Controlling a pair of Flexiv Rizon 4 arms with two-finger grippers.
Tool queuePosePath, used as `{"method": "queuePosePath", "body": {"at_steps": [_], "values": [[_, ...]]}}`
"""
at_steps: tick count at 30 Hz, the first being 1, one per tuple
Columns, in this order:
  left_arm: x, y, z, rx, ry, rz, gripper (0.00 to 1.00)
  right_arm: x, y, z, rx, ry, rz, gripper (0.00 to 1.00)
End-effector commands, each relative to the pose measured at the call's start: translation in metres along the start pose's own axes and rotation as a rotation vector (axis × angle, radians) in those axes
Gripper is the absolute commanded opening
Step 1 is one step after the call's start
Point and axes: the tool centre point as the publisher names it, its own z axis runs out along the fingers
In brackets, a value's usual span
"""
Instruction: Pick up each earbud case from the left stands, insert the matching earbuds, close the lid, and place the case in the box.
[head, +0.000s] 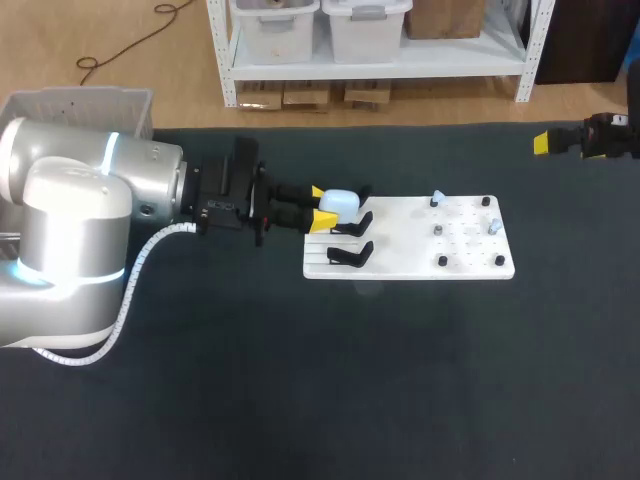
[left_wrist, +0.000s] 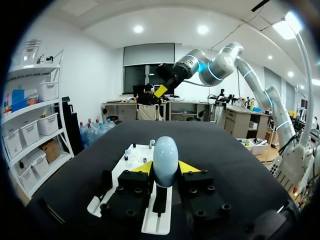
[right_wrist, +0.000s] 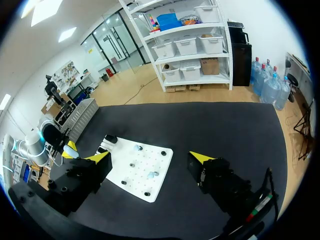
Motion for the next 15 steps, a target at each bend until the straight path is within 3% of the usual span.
{"method": "queuePosePath", "body": {"at_steps": [1,15], "values": [[-0.002,-0.008,0.004,-0.021,-0.032,0.008,0.0,0.0,0.0,0.0,0.001,0.0,0.0,1.0],[-0.013,-0.015,0.024,0.011,-0.083,0.041,0.0,0.0,0.0,0.0,0.001,0.0,0.0,1.0]]}}
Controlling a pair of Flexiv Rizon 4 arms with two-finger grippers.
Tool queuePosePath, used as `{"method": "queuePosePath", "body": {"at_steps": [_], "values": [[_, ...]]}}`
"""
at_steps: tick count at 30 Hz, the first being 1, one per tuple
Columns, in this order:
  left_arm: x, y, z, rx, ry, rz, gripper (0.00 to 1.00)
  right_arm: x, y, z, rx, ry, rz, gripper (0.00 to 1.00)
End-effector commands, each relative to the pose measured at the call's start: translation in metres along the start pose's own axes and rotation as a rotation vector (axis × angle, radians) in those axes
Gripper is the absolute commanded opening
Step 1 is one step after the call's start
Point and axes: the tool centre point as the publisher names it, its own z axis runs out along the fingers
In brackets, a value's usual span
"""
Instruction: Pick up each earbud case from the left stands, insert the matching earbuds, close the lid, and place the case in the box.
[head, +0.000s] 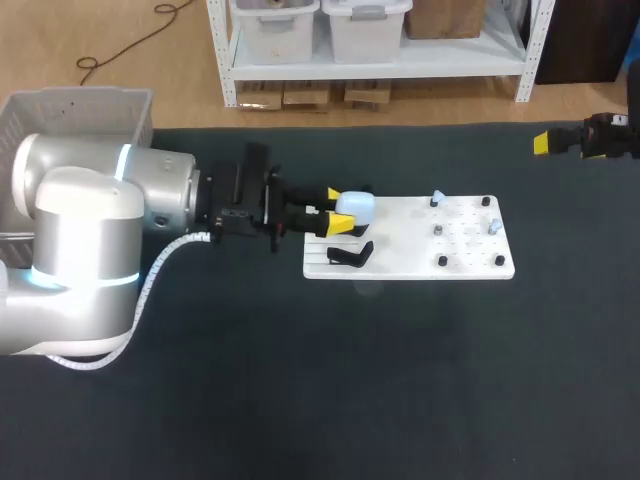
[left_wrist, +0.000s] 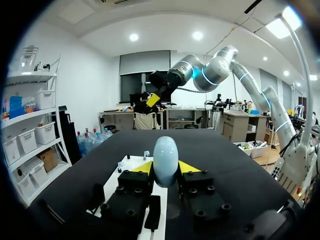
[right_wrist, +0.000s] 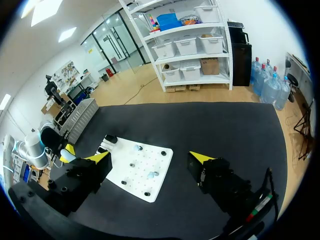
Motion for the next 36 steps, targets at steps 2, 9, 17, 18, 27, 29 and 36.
{"method": "queuePosePath", "body": {"at_steps": [2,9,17,18,27,29,36], "values": [[0.004,-0.002,0.004,-0.009,-0.013,0.002,0.0,0.0,0.0,0.0,0.001,0.0,0.0,1.0],[0.001,-0.003,0.006,0.002,-0.042,0.025,0.0,0.0,0.0,0.0,0.001,0.0,0.0,1.0],[0.002,-0.005,0.007,0.043,-0.058,0.018,0.0,0.004,0.014,-0.001,-0.006,0.015,-0.051,1.0],[0.002,-0.005,0.007,0.057,-0.063,0.012,0.0,0.006,0.018,-0.001,-0.009,0.022,-0.065,1.0],[0.003,-0.006,0.006,0.079,-0.07,0.016,0.0,0.02,0.054,0.002,-0.025,0.094,-0.175,1.0],[0.004,-0.005,0.006,0.08,-0.073,0.017,0.0,0.024,0.064,0.003,-0.032,0.109,-0.197,1.0],[0.009,-0.003,0.008,0.09,-0.099,0.006,0.0,0.039,0.099,0.011,-0.054,0.151,-0.271,1.0]]}}
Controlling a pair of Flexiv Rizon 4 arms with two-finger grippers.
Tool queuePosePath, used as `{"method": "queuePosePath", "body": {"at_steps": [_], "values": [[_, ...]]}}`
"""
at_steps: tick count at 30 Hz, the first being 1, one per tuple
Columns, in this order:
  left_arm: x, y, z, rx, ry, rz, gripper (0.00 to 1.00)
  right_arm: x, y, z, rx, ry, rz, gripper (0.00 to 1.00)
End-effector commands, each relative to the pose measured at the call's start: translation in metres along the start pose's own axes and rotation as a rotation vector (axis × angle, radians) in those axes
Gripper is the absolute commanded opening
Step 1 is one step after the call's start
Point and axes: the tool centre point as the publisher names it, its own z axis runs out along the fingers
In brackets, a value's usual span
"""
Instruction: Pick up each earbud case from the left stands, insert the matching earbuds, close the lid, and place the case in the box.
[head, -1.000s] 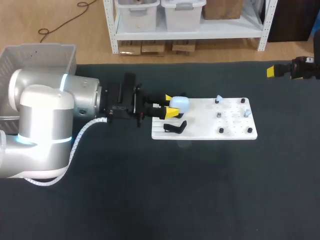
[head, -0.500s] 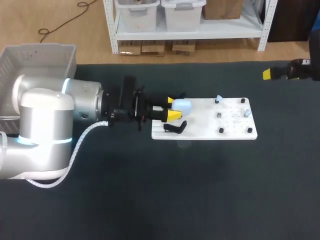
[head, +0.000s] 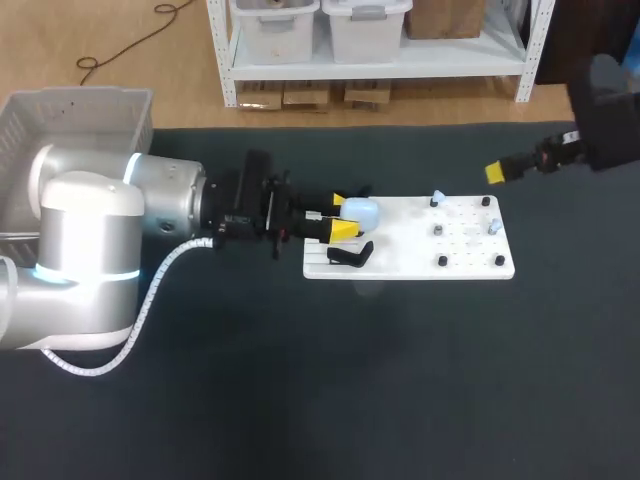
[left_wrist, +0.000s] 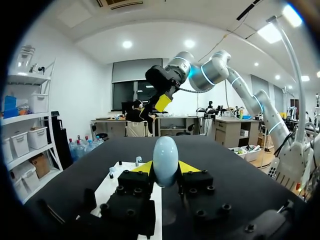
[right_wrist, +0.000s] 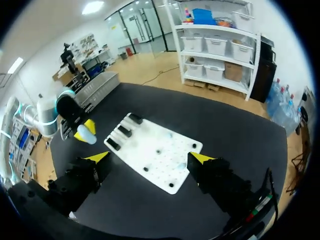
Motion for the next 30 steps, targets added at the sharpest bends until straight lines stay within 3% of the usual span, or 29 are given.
{"method": "queuePosePath", "body": {"at_steps": [1,14,30], "values": [[0.006,0.004,0.002,0.011,-0.019,-0.006,0.0,0.003,0.024,0.006,0.011,0.012,-0.023,1.0],[0.013,0.008,0.001,0.028,-0.044,-0.024,0.0,0.016,0.069,0.021,0.01,0.055,-0.096,1.0],[0.015,0.006,0.001,0.028,-0.054,-0.006,0.0,0.027,0.103,0.04,-0.006,0.093,-0.119,1.0]]}}
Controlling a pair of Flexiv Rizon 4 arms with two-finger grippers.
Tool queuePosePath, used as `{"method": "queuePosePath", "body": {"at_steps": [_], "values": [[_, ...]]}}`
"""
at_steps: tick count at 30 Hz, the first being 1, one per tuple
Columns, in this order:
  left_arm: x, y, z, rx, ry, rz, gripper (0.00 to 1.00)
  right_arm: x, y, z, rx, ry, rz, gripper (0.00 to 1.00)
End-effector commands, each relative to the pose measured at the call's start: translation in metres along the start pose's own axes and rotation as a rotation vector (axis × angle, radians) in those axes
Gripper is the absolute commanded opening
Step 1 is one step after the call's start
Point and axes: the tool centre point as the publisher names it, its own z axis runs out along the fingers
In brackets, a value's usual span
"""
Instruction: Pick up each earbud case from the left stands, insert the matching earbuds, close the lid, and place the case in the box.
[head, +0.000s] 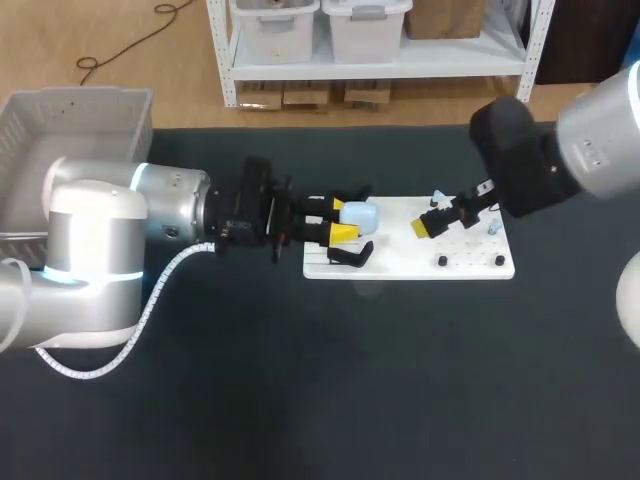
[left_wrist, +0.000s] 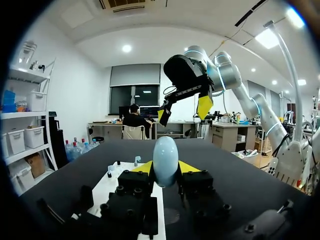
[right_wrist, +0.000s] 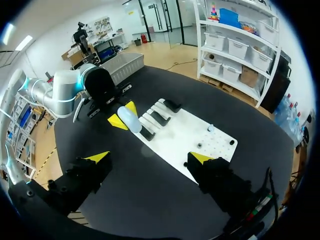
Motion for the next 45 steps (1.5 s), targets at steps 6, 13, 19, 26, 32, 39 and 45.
{"method": "queuePosePath", "body": {"at_steps": [6,13,19,26,32,39,45], "values": [[0.001,-0.001,0.0,-0.002,-0.003,0.013,0.0,-0.002,0.018,0.016,0.009,0.031,0.014,1.0],[0.002,-0.001,0.0,-0.006,-0.002,0.018,0.0,-0.008,0.027,0.026,-0.02,0.063,0.04,1.0],[0.002,-0.001,0.0,-0.006,-0.002,0.018,0.0,-0.013,0.03,0.037,-0.044,0.086,0.057,1.0],[0.002,-0.001,0.0,-0.006,-0.002,0.018,0.0,-0.018,0.03,0.047,-0.056,0.103,0.065,1.0],[0.002,-0.001,0.0,-0.006,-0.002,0.018,0.0,-0.021,0.027,0.055,-0.052,0.116,0.071,1.0],[0.002,-0.001,0.0,-0.006,-0.002,0.018,0.0,-0.024,0.024,0.063,-0.049,0.131,0.072,1.0],[0.002,-0.001,0.0,-0.006,-0.002,0.018,0.0,-0.024,0.02,0.067,-0.044,0.141,0.08,1.0]]}}
